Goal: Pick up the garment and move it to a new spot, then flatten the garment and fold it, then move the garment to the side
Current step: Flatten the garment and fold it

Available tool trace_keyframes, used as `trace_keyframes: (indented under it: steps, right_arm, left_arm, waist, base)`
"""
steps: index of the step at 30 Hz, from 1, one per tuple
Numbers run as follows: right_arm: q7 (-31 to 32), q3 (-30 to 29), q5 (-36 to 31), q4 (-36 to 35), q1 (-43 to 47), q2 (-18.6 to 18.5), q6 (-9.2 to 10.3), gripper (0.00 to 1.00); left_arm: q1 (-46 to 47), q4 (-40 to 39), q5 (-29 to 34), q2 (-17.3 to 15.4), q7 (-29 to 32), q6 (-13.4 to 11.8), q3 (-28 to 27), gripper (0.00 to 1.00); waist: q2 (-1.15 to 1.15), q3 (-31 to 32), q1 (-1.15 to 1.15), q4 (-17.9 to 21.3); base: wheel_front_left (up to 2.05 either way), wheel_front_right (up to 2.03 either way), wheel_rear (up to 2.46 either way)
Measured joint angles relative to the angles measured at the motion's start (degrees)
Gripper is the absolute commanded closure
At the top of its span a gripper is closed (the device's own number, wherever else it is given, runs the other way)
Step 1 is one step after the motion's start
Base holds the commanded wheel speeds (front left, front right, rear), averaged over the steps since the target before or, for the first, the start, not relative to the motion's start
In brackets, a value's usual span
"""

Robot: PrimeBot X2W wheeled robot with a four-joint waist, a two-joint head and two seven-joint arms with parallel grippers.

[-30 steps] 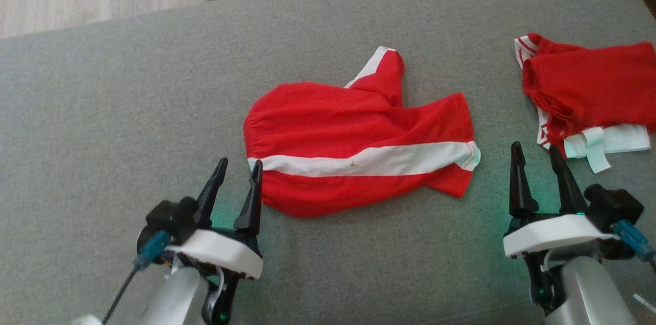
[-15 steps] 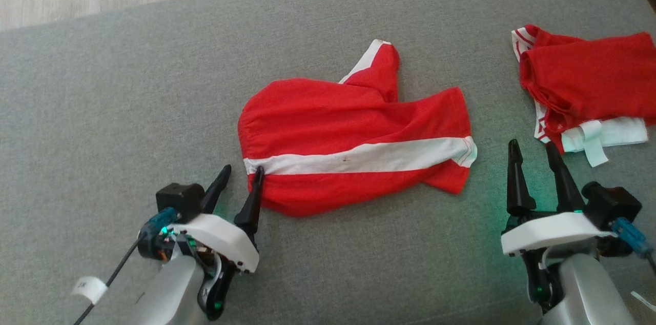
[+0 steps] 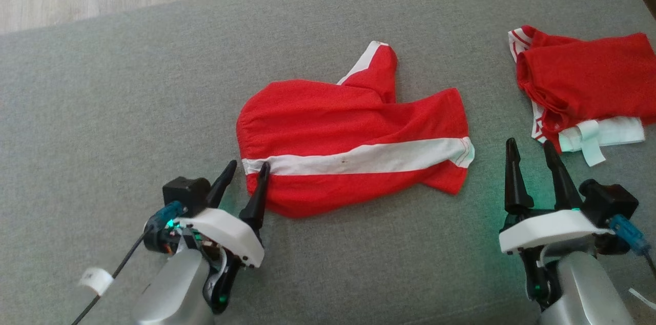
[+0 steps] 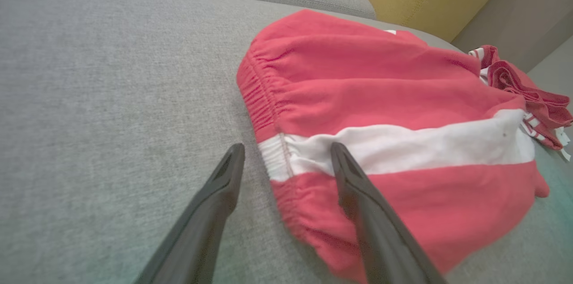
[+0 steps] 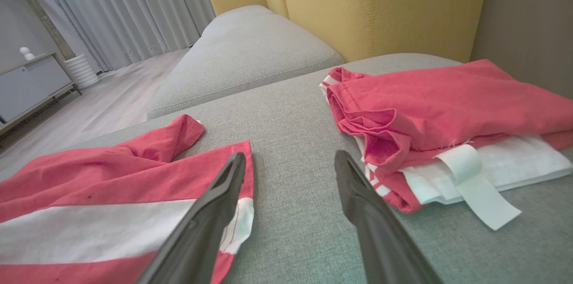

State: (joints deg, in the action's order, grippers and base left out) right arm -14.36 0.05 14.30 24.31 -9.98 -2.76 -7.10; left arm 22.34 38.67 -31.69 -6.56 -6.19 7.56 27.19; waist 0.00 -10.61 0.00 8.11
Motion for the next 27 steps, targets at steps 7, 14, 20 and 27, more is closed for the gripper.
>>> trace_keyframes:
  steps: [7, 14, 20, 27]
  right_arm:
    - [0.0, 0.1, 0.0, 0.2, 0.0, 0.0, 0.00, 0.00]
    - [0.0, 0.2, 0.0, 0.9, 0.0, 0.0, 0.00, 0.00]
    - [0.1, 1.7, -0.1, 5.6, 0.0, 0.0, 0.00, 0.00]
    - [3.2, 3.1, 2.8, 13.5, -3.1, 0.0, 0.00, 0.00]
  left_arm:
    - [0.8, 0.2, -1.1, 0.1, 0.0, 0.0, 1.4, 1.00]
    - [0.8, 0.2, -1.6, 0.0, -2.5, 0.0, 2.4, 1.00]
    - [0.7, -1.0, -1.6, -0.1, -4.2, 0.0, 2.5, 1.00]
    - [0.0, -2.5, -1.6, -0.1, -4.8, 0.0, 3.1, 1.00]
  waist:
    - [0.00, 0.1, 0.00, 0.3]
    - [0.00, 1.1, 0.00, -0.2]
    - [0.00, 2.2, 0.00, -1.5]
    - [0.00, 2.6, 0.00, -2.9]
  base:
    - [0.00, 0.00, 0.00]
    - [0.00, 0.00, 0.00]
    - [0.00, 0.00, 0.00]
    - [0.00, 0.00, 0.00]
